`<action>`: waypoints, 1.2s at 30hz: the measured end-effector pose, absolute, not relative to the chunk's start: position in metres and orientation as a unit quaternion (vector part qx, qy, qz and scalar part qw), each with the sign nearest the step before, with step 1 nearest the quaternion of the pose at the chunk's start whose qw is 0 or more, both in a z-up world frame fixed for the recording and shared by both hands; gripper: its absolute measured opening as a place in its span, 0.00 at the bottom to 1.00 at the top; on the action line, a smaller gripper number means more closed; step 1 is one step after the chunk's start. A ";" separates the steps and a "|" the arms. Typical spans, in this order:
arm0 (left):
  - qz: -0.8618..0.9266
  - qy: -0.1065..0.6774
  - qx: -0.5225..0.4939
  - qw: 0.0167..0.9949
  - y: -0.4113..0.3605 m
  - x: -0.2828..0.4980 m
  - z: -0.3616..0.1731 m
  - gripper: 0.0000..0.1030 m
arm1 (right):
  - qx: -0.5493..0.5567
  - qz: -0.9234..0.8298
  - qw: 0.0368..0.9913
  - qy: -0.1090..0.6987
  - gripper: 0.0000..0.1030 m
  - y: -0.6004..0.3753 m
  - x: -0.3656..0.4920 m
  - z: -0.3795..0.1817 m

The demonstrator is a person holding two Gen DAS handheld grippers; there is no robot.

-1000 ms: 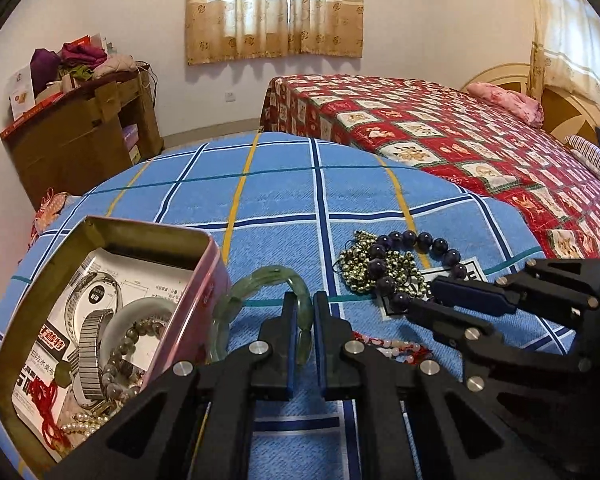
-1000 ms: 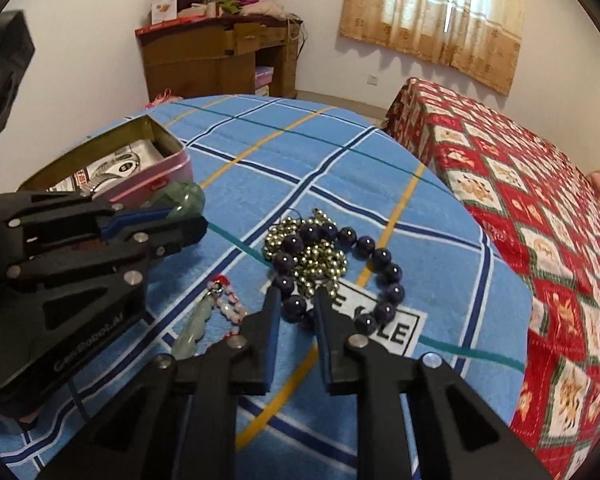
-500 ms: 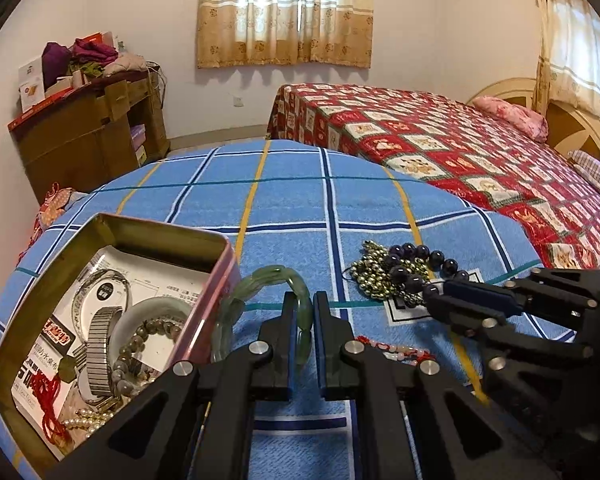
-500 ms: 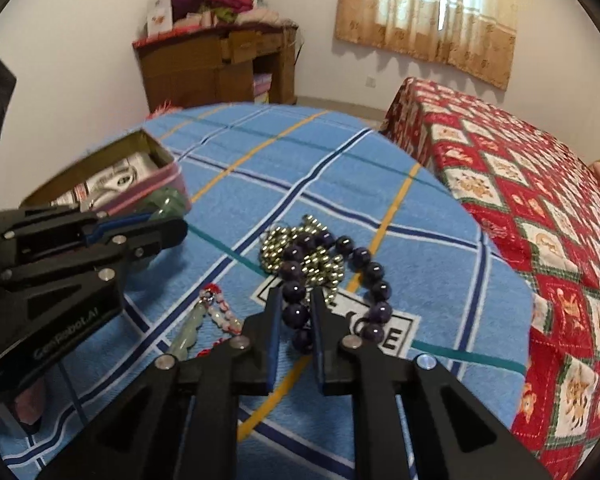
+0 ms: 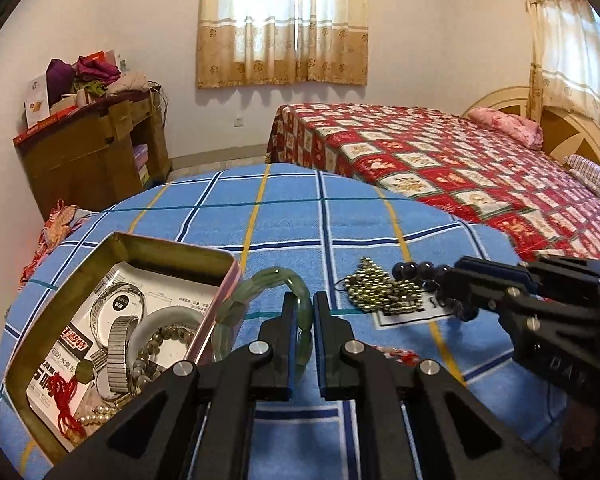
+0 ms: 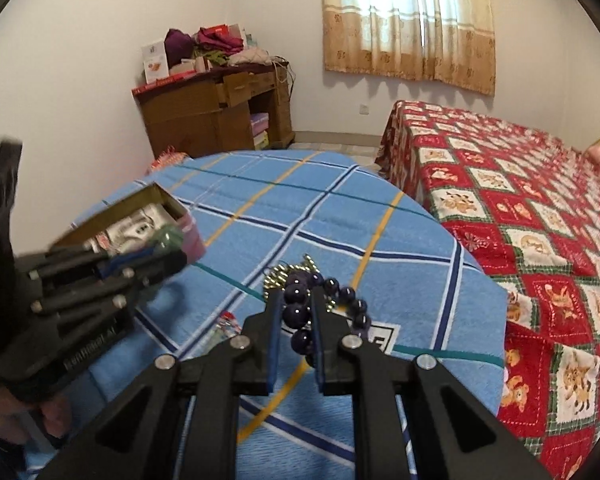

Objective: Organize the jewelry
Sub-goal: 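Carry the jade bangle with the left tool while the right tool carries the dark bracelet into the tin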

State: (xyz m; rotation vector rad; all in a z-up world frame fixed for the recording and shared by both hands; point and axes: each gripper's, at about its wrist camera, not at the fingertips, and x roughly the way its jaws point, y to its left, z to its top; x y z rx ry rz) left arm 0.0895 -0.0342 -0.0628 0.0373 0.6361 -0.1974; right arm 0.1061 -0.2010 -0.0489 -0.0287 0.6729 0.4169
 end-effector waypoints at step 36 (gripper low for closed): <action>-0.068 0.277 -0.055 0.957 0.051 0.060 -0.001 0.06 | -0.053 0.274 0.921 0.272 0.15 -0.139 0.095 0.018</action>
